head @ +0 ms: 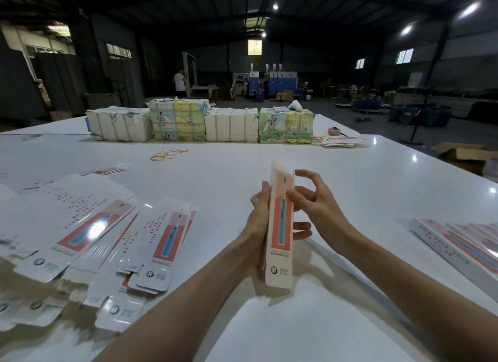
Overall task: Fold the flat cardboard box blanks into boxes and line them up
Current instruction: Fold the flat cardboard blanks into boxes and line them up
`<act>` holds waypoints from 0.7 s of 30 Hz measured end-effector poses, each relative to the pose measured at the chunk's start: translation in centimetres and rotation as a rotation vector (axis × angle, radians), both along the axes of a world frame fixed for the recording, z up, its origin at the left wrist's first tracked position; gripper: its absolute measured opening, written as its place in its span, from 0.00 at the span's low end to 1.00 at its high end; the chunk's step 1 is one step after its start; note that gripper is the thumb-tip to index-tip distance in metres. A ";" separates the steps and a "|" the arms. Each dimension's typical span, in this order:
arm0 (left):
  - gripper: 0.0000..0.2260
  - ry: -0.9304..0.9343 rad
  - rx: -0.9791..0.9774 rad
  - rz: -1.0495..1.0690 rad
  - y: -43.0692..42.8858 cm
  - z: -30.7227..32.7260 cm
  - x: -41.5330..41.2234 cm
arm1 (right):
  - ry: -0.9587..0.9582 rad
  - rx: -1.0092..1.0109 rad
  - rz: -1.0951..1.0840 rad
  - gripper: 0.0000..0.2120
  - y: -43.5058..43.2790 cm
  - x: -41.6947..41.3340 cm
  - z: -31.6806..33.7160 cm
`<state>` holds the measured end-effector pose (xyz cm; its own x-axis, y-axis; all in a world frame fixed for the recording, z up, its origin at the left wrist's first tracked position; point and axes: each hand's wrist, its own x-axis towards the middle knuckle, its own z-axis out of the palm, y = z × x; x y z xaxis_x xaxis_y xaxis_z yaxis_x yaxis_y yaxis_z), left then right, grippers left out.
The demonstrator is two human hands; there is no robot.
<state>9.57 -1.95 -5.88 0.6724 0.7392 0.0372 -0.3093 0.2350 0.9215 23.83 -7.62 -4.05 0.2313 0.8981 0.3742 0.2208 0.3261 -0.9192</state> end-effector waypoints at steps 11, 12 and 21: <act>0.24 0.064 0.341 0.117 0.1 -0.5 0.7 | 0.031 0.043 -0.073 0.20 0.3 1.0 -1.3; 0.29 0.086 0.353 0.099 -0.1 -0.4 0.8 | 0.043 0.035 -0.060 0.21 0.2 0.9 -1.3; 0.42 0.143 0.330 0.074 0.1 -0.5 0.3 | 0.051 -0.024 0.035 0.22 -0.4 0.3 -0.9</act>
<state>9.88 -1.89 -6.41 0.6333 0.7499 0.1911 -0.1771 -0.1000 0.9791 24.09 -8.05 -4.97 0.2179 0.9146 0.3407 0.1619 0.3104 -0.9367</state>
